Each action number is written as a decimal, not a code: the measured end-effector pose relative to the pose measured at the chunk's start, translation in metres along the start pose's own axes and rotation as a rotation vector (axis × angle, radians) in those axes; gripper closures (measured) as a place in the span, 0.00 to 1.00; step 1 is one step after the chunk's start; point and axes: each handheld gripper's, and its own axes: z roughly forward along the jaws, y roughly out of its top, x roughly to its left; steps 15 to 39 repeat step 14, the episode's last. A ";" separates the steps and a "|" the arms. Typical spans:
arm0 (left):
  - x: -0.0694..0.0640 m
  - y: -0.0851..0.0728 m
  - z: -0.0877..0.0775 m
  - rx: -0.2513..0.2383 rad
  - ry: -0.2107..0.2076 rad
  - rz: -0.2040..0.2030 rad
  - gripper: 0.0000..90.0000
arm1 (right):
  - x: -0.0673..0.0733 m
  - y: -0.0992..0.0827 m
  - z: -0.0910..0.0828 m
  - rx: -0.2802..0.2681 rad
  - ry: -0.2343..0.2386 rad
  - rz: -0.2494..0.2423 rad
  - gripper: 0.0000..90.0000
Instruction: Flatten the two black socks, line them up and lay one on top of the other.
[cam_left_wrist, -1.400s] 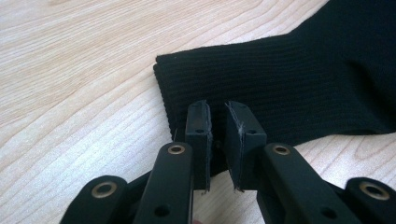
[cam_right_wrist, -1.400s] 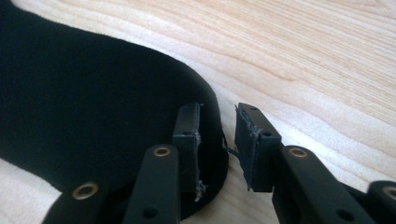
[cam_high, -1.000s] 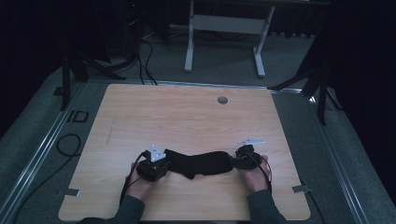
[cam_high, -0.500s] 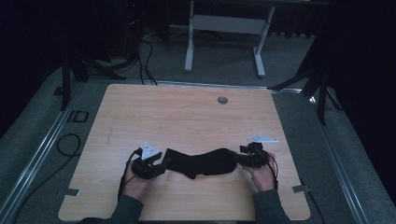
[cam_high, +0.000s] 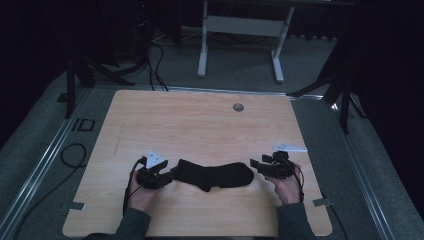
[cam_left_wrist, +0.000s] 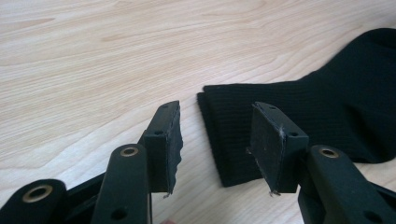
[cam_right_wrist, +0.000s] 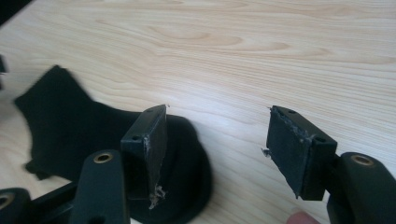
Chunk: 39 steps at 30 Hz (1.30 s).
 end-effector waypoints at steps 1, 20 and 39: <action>0.001 0.000 0.000 0.002 0.005 -0.004 0.59 | -0.002 0.000 0.000 0.001 -0.011 0.003 0.42; 0.007 -0.001 0.004 0.030 0.058 -0.011 0.59 | -0.027 -0.012 0.006 0.038 -0.185 0.008 0.40; 0.007 -0.001 0.004 0.030 0.058 -0.011 0.59 | -0.027 -0.012 0.006 0.038 -0.185 0.008 0.40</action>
